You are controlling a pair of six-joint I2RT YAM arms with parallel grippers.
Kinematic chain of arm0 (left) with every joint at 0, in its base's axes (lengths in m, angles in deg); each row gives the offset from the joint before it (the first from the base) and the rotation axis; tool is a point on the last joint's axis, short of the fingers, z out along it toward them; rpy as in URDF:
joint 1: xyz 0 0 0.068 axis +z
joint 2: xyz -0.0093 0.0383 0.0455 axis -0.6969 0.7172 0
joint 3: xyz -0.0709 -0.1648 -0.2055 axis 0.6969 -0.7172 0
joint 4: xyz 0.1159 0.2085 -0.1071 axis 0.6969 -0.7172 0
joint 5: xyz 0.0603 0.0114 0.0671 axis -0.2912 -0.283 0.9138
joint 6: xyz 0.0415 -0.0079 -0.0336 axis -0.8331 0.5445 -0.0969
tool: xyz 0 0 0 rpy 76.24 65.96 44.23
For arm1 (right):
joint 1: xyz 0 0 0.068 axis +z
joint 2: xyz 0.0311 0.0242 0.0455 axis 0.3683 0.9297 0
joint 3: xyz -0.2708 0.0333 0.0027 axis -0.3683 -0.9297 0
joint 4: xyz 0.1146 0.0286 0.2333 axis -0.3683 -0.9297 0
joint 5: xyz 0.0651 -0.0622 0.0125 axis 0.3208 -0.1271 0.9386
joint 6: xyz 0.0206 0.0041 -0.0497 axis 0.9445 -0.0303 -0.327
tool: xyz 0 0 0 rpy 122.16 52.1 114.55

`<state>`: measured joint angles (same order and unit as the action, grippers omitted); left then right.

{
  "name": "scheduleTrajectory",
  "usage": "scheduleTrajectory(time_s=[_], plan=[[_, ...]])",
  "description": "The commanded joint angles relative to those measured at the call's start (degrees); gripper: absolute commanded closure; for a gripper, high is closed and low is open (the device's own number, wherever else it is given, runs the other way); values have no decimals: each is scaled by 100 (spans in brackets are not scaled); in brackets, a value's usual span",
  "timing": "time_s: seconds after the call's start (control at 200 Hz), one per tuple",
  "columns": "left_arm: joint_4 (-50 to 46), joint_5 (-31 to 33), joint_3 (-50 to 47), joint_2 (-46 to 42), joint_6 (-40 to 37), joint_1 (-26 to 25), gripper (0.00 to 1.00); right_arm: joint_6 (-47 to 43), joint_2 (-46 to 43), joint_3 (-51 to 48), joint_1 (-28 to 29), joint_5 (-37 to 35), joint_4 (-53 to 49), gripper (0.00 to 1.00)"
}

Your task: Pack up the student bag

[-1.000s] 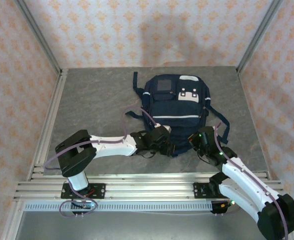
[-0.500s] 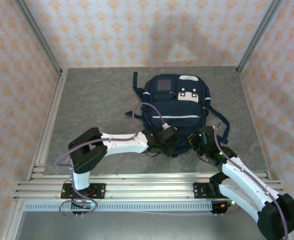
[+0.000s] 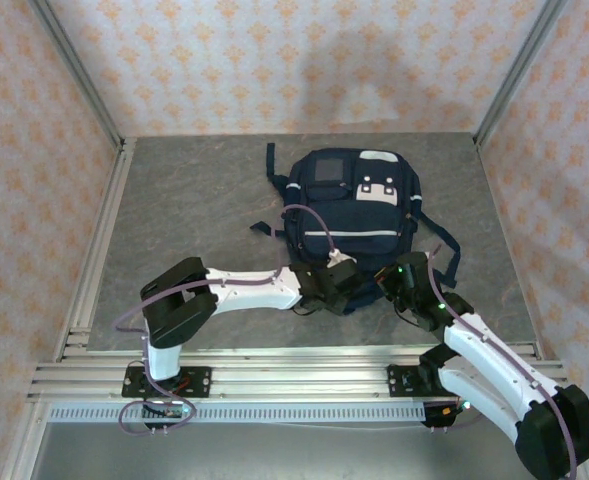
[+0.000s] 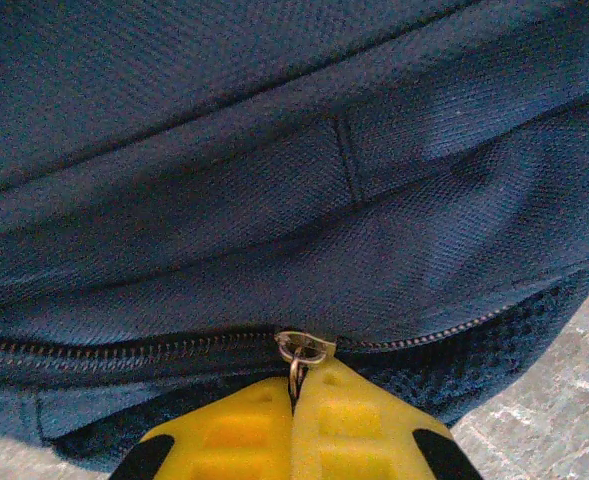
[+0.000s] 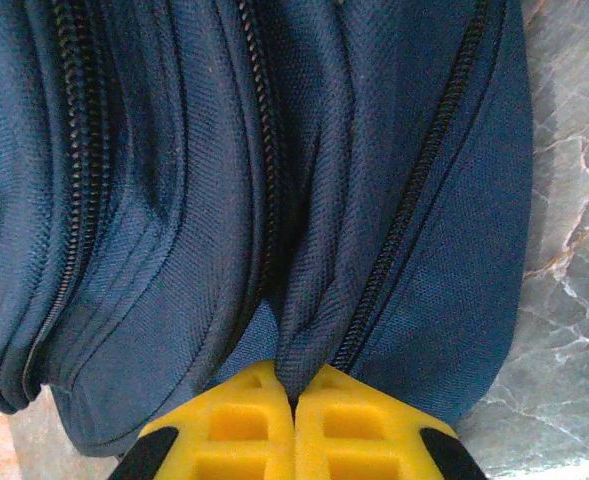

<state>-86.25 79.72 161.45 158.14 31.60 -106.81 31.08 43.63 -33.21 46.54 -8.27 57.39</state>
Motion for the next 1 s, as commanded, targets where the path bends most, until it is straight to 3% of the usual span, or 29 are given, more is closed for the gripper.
scheduleTrajectory(time_s=[0.0, 0.57, 0.766, 0.866, 0.921, 0.996], plan=[[-419, 482, -242, -287, -57, 62, 100, -140, -122, 185, -1, -179, -166, 100], [-265, 210, -1070, -1021, -290, 493, 100, -551, -71, 457, -140, -705, -629, 100], [-123, 45, -1187, -1069, -306, 538, 100, -823, 231, 692, -487, -631, -698, 100], [220, -363, -1226, -1101, -372, 536, 100, -955, 515, 871, -771, -401, -683, 100], [452, -640, -1193, -1097, -393, 515, 100, -1032, 585, 1015, -776, -325, -694, 91], [628, -871, -999, -1029, -416, 434, 100, -1038, 543, 1220, -781, -320, -910, 67]])
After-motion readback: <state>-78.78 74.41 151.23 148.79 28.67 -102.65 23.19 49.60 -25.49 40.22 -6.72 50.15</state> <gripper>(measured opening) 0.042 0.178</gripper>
